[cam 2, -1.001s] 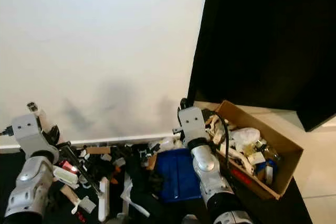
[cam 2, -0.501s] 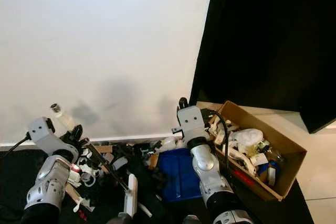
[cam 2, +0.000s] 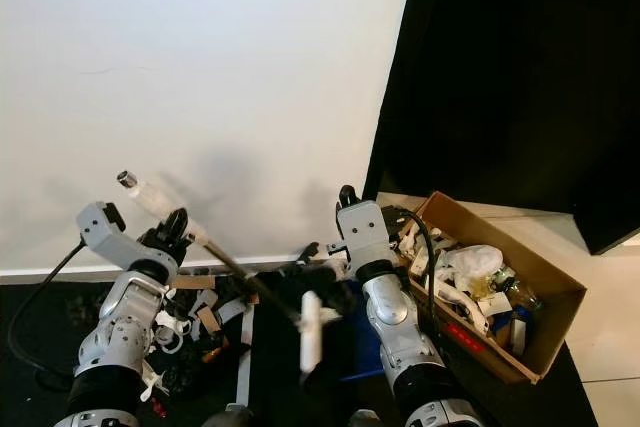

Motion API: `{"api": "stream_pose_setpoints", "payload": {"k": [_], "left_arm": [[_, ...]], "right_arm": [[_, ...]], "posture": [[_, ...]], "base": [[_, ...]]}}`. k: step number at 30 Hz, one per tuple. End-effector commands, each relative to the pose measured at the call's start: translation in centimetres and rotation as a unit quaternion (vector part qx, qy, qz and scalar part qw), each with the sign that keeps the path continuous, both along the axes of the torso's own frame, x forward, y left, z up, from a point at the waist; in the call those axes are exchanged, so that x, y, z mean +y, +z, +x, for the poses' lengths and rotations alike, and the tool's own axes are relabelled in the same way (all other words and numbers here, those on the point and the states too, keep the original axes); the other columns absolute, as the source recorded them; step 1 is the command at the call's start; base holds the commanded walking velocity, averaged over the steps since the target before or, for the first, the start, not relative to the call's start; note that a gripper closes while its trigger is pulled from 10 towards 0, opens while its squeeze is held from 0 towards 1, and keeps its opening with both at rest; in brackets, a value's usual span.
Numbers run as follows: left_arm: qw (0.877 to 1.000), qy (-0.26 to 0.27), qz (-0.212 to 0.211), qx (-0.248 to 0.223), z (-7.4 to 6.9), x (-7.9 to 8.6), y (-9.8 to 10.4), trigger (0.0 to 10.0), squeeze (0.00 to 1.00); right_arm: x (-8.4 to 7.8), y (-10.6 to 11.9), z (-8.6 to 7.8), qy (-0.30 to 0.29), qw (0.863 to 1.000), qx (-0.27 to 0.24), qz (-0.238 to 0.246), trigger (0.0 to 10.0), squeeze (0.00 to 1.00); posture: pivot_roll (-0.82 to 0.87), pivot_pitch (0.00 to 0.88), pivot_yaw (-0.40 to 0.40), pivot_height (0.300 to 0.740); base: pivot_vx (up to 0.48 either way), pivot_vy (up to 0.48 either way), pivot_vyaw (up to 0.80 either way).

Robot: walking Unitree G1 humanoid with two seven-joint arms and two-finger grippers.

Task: Sweep floor

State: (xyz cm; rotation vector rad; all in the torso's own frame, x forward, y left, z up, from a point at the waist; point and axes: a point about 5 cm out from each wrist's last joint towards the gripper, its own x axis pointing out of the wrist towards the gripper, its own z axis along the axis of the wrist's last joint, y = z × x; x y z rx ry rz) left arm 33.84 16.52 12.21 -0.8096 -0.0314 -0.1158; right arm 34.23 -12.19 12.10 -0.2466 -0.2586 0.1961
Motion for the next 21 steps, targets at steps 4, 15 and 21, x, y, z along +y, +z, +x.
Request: {"api": "stream_pose_setpoints", "payload": {"k": [4, 15, 21], "left_arm": [[0.998, -0.038, -0.056, 0.005, -0.6, -1.4, -0.3, 10.0, 0.00], [0.992, -0.060, 0.076, -0.085, -3.1, 2.7, 6.2, 10.0, 0.00], [0.971, -0.024, 0.201, -0.125, -5.6, 6.1, 11.2, 10.0, 0.00]], "right_arm": [[0.6, -0.8, -0.3, 0.005, 1.000, 0.015, 0.021, 10.0, 0.00], [0.3, -1.0, -0.6, -0.003, 1.000, 0.014, 0.027, 10.0, 0.00], [-0.4, -1.1, -0.7, -0.010, 0.999, 0.013, 0.029, 10.0, 0.00]], "posture": [[0.08, 0.323, 0.067, 0.740], [0.11, 0.316, 0.087, 0.740], [0.14, 0.306, 0.088, 0.740]], "base": [[0.000, 0.000, 0.00], [0.000, 0.000, 0.00], [0.000, 0.000, 0.00]]}}
